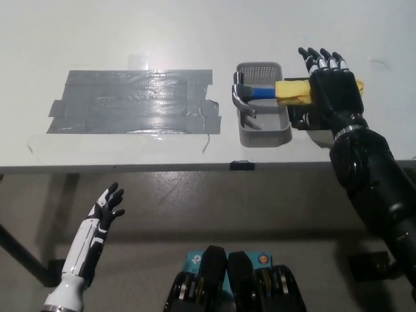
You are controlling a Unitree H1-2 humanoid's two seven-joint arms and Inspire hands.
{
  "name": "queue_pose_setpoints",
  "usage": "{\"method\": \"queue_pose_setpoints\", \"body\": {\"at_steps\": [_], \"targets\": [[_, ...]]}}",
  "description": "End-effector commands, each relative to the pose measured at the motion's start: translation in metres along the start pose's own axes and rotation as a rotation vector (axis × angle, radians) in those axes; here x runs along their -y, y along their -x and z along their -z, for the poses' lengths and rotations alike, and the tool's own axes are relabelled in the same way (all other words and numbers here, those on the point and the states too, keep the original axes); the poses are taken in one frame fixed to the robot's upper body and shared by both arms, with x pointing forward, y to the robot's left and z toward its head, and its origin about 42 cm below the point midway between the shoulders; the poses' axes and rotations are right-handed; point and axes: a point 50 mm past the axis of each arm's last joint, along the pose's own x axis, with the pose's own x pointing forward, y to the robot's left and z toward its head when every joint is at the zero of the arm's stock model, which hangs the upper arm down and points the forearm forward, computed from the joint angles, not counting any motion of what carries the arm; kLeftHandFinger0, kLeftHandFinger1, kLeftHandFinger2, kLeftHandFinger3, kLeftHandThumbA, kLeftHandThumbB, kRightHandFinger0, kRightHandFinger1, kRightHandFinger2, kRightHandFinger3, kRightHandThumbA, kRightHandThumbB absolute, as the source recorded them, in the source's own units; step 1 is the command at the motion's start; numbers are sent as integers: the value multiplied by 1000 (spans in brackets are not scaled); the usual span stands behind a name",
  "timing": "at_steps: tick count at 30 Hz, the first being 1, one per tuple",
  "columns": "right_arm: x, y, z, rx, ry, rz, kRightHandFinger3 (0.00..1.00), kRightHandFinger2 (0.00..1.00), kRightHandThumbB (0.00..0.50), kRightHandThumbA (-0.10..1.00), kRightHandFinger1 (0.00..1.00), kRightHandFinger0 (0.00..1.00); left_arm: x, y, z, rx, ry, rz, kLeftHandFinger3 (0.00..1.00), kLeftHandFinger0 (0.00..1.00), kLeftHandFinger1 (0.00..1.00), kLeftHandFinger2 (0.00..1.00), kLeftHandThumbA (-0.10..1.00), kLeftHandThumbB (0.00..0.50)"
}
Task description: The robot picks the hammer with right hand and hits the black area on the desk and places it back.
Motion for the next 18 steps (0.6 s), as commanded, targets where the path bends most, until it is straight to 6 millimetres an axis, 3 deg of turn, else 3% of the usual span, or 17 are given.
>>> {"method": "queue_pose_setpoints", "body": {"at_steps": [1, 5, 8, 9, 10, 11, 12, 13, 15, 18], "targets": [[39, -23, -18, 47, 2, 112, 1000, 1000, 326, 980, 1000, 1000, -6, -7, -13, 78, -9, 10, 1000, 911, 1000, 1000, 1000, 104], [35, -25, -18, 42, 9, 109, 1000, 1000, 327, 963, 1000, 1000, -7, -7, -14, 79, -11, 9, 1000, 917, 1000, 1000, 1000, 108], [33, -26, -15, 36, 17, 114, 1000, 1000, 327, 893, 1000, 1000, -7, -8, -15, 92, 8, 9, 1000, 915, 1000, 1000, 1000, 83], [31, -29, -14, 41, 39, 101, 710, 725, 214, 595, 807, 1000, -7, -8, -14, 94, 9, 8, 1000, 908, 1000, 1000, 1000, 81], [24, -29, -11, 56, 31, 121, 416, 371, 219, -10, 308, 342, -8, -6, -14, 89, -7, 8, 1000, 897, 1000, 1000, 1000, 88], [20, -29, -6, 52, 66, 128, 249, 164, 246, -95, 117, 119, -7, -7, -14, 90, -9, 9, 1000, 895, 1000, 1000, 1000, 89], [17, -30, -4, 43, 86, 122, 268, 242, 255, -100, 36, 5, -7, -7, -14, 92, -5, 8, 1000, 892, 1000, 1000, 1000, 87], [9, -29, 3, 18, 117, 87, 344, 418, 241, -100, 96, 0, -7, -7, -15, 87, 1, 14, 1000, 900, 1000, 1000, 1000, 93], [1, -29, 9, 4, 131, 32, 418, 668, 254, -100, 279, 0, -8, -8, -17, 105, -4, 9, 1000, 886, 1000, 1000, 1000, 77], [-8, -27, 18, -35, 111, -40, 707, 907, 258, -100, 500, 6, -9, -9, -16, 104, -4, 10, 1000, 873, 1000, 1000, 1000, 90]]}}
